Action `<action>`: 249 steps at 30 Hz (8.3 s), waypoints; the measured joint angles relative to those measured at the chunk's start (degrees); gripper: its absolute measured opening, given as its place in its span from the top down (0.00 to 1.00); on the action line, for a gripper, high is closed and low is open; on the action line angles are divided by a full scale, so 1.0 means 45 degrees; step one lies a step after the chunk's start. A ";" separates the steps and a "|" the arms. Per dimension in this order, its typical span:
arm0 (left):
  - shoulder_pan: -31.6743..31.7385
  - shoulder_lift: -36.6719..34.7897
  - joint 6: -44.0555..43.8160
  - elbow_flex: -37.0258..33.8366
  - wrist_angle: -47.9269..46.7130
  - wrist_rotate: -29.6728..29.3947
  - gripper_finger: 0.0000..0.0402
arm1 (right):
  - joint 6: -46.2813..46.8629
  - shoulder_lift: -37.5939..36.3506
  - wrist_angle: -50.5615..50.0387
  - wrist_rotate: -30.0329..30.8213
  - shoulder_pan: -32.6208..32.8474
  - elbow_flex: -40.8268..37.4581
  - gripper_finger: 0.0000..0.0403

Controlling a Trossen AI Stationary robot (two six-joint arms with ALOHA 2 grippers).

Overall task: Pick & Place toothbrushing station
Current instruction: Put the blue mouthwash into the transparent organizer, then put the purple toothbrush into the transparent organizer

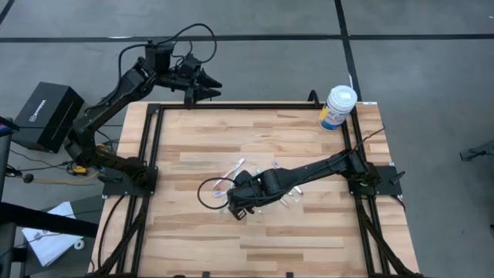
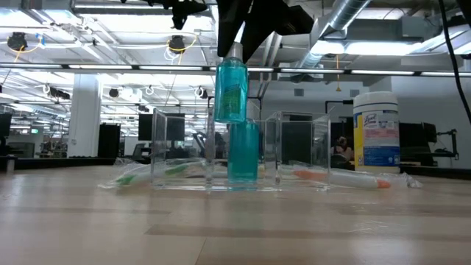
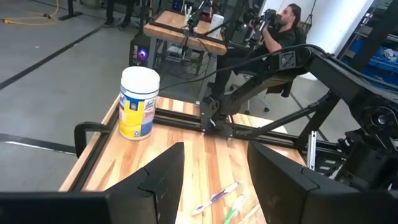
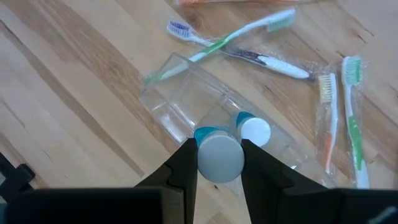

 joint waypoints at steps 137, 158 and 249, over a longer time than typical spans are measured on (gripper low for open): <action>-0.2559 -0.0311 -0.2146 -0.0157 0.0825 -0.4821 0.66 | -1.3880 -0.7057 0.4742 0.0451 -0.6194 -0.3147 0.70; -0.1629 -0.0311 -0.1100 -0.6457 0.5383 -0.5689 0.63 | -0.8486 -0.6873 0.2739 -0.0946 -0.6858 -0.8732 0.69; -0.1238 -0.1623 -0.8143 -0.9243 1.6758 -0.4344 0.63 | -0.8869 -1.1178 1.3498 0.1435 -0.6093 -0.8976 1.00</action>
